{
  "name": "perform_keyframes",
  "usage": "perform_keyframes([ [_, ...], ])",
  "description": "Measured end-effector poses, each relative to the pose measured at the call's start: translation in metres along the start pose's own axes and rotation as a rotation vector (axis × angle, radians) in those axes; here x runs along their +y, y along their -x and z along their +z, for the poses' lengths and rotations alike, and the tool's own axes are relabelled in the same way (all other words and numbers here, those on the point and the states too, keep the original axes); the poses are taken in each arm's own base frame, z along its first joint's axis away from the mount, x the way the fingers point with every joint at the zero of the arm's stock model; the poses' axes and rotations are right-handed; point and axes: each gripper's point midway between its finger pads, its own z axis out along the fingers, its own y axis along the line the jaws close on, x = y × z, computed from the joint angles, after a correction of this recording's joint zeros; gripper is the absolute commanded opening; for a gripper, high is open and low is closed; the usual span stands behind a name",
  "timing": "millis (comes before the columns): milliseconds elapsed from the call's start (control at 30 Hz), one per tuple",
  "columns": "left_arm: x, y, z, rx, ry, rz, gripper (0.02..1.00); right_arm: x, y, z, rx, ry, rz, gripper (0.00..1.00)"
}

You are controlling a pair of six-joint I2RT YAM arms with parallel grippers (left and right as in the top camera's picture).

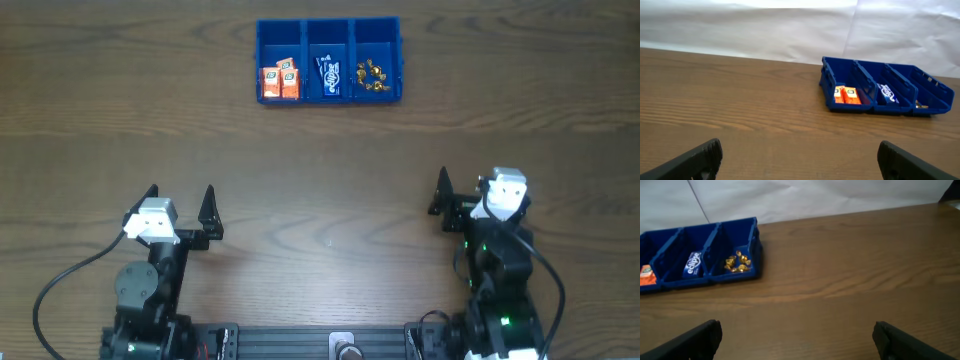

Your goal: Sort Candies Into Trays

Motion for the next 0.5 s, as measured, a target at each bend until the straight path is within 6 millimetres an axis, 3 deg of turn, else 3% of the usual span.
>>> perform_keyframes([
  [133, 0.000, 0.000, 0.000, 0.000, 0.000, 0.000, 0.996, -0.005, 0.002, -0.007, -0.062, -0.004, 0.015, 0.998],
  [400, 0.000, 0.000, 0.000, 0.000, 0.000, 0.000, 0.998, -0.007, -0.022, -0.007, -0.130, 0.017, 0.025, 0.998],
  [500, 0.000, 0.000, 0.000, 0.000, 0.000, 0.000, 0.998, -0.005, -0.007, -0.014, -0.212, 0.033, 0.035, 0.998],
])
